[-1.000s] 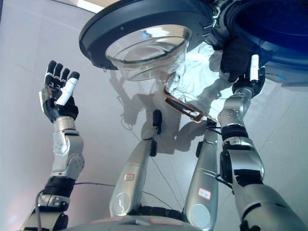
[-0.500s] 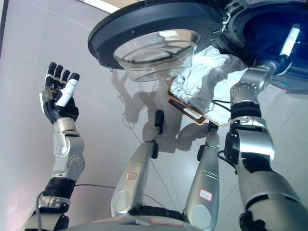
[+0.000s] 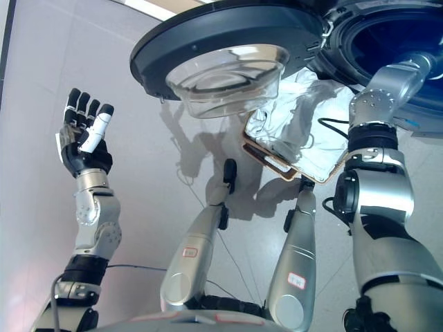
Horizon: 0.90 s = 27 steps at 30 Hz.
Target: Put the clothes in the basket into the washing machine.
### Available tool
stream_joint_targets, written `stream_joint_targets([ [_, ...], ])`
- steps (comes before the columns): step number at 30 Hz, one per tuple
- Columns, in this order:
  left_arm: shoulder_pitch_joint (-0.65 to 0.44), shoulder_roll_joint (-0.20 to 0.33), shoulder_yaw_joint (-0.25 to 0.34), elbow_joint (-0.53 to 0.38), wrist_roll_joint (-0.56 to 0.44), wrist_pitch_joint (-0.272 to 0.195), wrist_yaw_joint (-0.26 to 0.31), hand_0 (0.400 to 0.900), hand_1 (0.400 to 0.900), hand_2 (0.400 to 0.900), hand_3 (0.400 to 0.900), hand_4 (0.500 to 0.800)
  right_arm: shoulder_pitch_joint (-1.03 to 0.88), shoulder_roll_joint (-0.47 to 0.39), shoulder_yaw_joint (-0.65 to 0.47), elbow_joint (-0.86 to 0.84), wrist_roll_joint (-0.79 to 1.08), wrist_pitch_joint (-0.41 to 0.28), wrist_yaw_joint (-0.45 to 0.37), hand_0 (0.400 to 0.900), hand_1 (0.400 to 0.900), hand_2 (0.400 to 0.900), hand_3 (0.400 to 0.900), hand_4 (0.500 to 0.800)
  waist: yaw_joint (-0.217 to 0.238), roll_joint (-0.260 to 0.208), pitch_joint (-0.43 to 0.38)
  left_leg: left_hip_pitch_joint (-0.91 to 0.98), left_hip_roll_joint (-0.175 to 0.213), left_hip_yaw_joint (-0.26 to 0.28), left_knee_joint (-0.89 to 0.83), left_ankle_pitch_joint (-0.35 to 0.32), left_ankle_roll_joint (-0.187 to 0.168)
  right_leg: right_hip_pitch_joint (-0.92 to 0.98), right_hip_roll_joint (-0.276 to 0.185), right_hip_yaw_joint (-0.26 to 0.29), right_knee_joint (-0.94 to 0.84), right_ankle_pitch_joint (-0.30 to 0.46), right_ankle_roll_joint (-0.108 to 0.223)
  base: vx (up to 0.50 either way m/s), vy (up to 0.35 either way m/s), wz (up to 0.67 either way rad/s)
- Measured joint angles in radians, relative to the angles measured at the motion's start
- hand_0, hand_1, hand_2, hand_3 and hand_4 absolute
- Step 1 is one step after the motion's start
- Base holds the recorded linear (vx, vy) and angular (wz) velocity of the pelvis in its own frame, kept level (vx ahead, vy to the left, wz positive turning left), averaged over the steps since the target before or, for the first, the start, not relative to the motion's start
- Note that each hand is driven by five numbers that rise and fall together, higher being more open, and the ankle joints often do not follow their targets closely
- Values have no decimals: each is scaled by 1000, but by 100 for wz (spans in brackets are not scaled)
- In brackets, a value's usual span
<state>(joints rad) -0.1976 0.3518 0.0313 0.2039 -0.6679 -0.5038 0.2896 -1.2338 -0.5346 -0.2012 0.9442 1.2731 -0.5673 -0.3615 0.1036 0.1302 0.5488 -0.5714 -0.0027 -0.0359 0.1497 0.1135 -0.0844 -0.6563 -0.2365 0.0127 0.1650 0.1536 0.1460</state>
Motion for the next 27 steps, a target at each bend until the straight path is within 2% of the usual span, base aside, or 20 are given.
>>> stream_joint_targets([
  [13,-1,2,0,-29,0,-1,6,900,900,900,900,800,1,-3,22,38,-96,21,-22,900,900,900,900,800,-5,0,0,1,0,1,0,0,0,1,0,1,0,0,0,-2,-4,-2],
  [15,-1,2,0,-29,1,-1,11,900,900,900,900,800,2,-7,30,47,-156,44,-45,900,900,900,900,800,-9,0,0,2,0,2,1,0,0,1,1,1,0,0,0,-20,-2,-10],
  [20,0,2,5,-29,2,-1,30,900,900,900,900,800,42,-23,143,64,-364,132,-87,900,900,900,900,800,-23,0,0,5,3,4,4,0,0,2,4,5,3,2,-2,-27,-15,-4],
  [27,-2,2,5,-29,14,-1,40,900,900,900,900,800,251,57,223,32,-580,219,-84,900,900,900,900,800,-29,0,0,2,4,3,5,1,-2,1,5,4,4,2,-3,-27,-6,-2],
])
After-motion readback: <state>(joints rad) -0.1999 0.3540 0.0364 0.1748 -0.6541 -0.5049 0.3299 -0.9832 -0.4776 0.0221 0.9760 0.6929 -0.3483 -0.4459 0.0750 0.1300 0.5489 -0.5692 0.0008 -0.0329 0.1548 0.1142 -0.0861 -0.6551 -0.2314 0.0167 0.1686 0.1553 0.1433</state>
